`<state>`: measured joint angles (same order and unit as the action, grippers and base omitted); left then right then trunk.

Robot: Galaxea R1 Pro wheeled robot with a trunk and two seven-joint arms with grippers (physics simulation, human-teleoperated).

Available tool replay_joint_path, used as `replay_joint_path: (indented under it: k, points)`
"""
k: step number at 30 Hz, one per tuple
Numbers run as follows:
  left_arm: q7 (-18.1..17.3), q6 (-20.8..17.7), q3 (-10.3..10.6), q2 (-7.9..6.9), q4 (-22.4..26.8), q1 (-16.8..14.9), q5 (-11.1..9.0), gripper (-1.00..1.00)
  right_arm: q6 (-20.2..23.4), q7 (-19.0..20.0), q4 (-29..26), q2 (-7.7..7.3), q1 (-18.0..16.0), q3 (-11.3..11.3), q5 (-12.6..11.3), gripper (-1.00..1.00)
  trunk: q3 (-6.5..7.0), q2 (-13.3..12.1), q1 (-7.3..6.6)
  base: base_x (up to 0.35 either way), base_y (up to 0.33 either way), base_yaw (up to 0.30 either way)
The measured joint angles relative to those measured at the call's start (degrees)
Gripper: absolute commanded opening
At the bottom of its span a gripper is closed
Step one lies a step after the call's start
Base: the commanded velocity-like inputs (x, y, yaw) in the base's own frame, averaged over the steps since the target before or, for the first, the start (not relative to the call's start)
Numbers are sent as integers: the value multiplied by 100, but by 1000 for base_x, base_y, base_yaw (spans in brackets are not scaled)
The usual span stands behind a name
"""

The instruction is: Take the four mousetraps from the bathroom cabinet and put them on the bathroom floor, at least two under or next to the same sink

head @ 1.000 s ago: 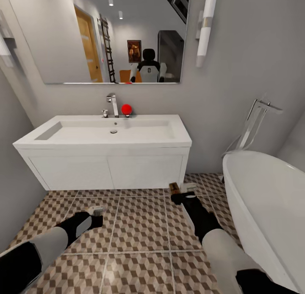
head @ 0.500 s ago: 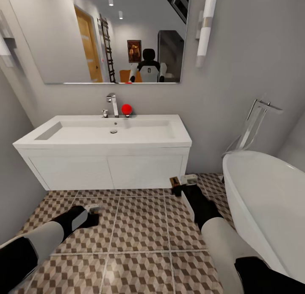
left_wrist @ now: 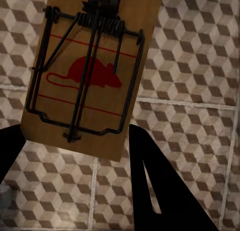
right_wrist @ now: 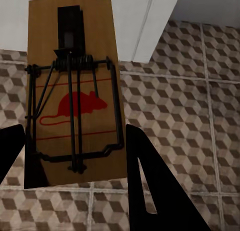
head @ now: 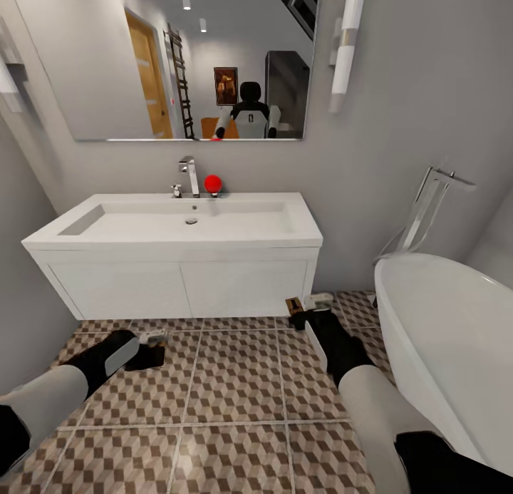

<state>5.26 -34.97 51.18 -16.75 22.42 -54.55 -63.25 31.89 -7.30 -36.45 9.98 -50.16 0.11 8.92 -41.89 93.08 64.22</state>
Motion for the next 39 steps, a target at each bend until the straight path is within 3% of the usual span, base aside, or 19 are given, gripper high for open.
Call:
replay_joint_path:
  k: [3, 6, 9, 11, 13, 15, 18, 20, 25, 28, 39]
  points:
    - [13, -18, -8, -129, 201, 1, -10, -100, 0, 6, 304, 0, 0, -9, -13, -100, 0, 0, 0, 0, 0, 0]
    - [29, 42, -58, -145, 271, 2, -8, -100, -10, 4, 766, 0, -5, -22, -62, -100, 0, 0, 0, 0, 0, 0]
    - [302, 123, -171, 22, 304, 2, 7, -100, -28, 2, 1008, 0, -8, -26, -123, -100, 0, 0, 0, 0, 0, 0]
    - [752, 140, -208, 137, 318, -2, 13, -100, -32, 0, 1051, 0, -9, -27, -161, -100, 0, 0, 0, 0, 0, 0]
    - [1466, 156, -236, 338, 321, -10, 11, -100, -34, 0, 1080, 0, -9, -24, -211, -100, 0, 0, 0, 0, 0, 0]
    - [1825, 162, -247, 463, 314, -12, 11, -100, -35, -1, 1092, 0, -9, -22, -239, -100, 0, 0, 0, 0, 0, 0]
    - [2075, 167, -250, 568, 292, -14, 17, -100, -36, -1, 1106, 0, -9, -20, -284, -100, 0, 0, 0, 0, 0, 0]
    - [2010, 171, -245, 581, 290, -15, 16, -100, -40, -1, 1110, 0, -9, -16, -293, -100, 0, 0, 0, 0, 0, 0]
    - [1195, 258, -224, 566, 275, -15, 22, -100, -44, 2, 1110, 0, -10, -13, -302, -100, 0, 0, 0, 0, 0, 0]
    - [950, 276, -216, 544, 291, -15, 25, -100, -45, 7, 1089, 0, -10, -13, -301, -100, 0, 0, 0, 0, 0, 0]
    - [845, 271, -201, 531, 305, -18, 27, -100, -45, 4, 1043, 0, -10, -6, -297, -100, 0, 0, 0, 0, 0, 0]
